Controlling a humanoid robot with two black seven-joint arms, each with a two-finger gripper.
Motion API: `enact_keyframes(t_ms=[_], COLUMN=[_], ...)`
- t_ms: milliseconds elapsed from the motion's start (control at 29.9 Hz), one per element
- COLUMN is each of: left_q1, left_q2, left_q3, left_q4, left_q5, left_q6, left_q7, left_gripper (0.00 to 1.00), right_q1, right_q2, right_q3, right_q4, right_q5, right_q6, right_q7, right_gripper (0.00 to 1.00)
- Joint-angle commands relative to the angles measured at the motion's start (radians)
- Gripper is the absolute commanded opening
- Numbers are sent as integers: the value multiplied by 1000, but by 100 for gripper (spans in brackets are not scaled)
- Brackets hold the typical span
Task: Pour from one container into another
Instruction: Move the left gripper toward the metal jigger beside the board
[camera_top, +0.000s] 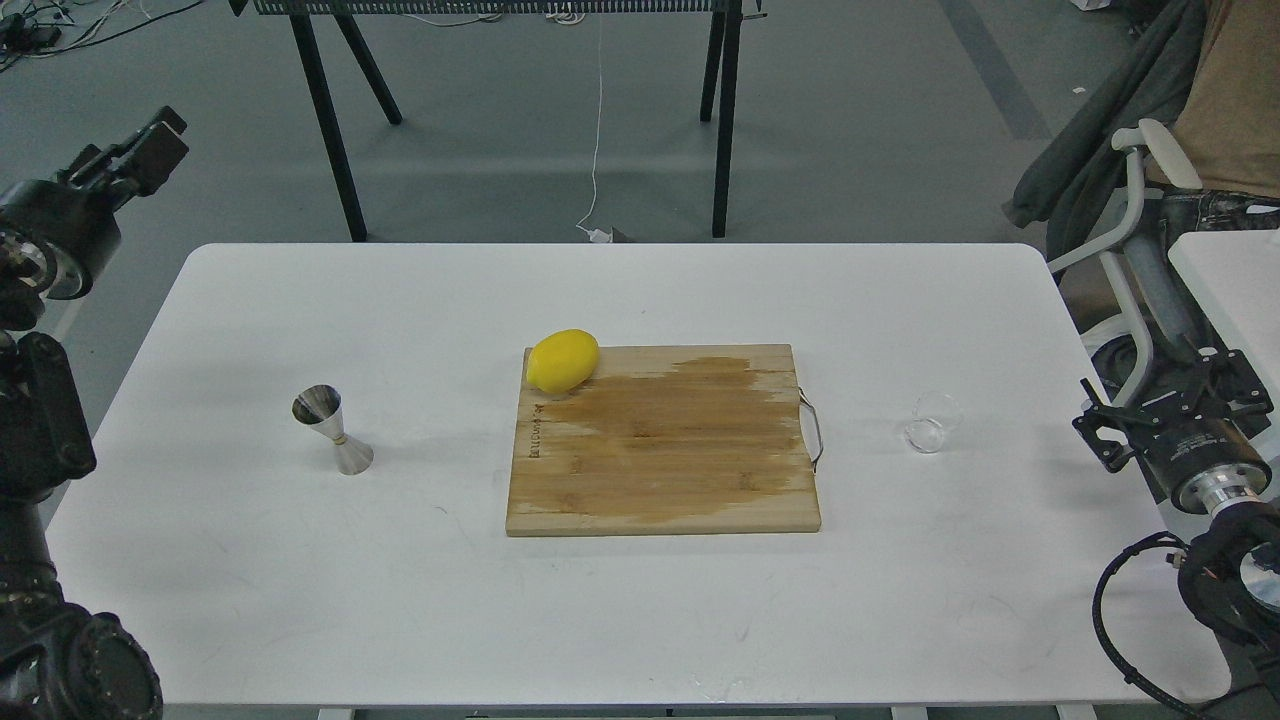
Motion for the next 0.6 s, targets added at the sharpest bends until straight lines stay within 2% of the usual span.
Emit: enact_keyframes(t_ms=[0, 134, 267, 468, 568], left_q1=[129, 277, 372, 459, 508], left_q2=[0, 6, 20, 23, 46], left_q3=[23, 98, 173, 235, 253], left_q4=[129, 211, 215, 217, 217], left_q5=[-43, -94, -103, -102, -103], left_q6=[66, 193, 347, 479, 513], left_q7=[0, 0, 0, 0, 0], left_gripper=[100, 100, 100, 100, 100], right_q1=[-2, -2, -13, -19, -20], right_q2=[0, 3, 3, 2, 2], right_q3=[0, 0, 0, 0, 2], right_q4=[-5, -19, -19, -19, -19], right_q5=[0, 0, 0, 0, 0], right_q6=[0, 0, 0, 0, 0], right_q7=[0, 1, 1, 1, 1], right_gripper=[100, 100, 100, 100, 100])
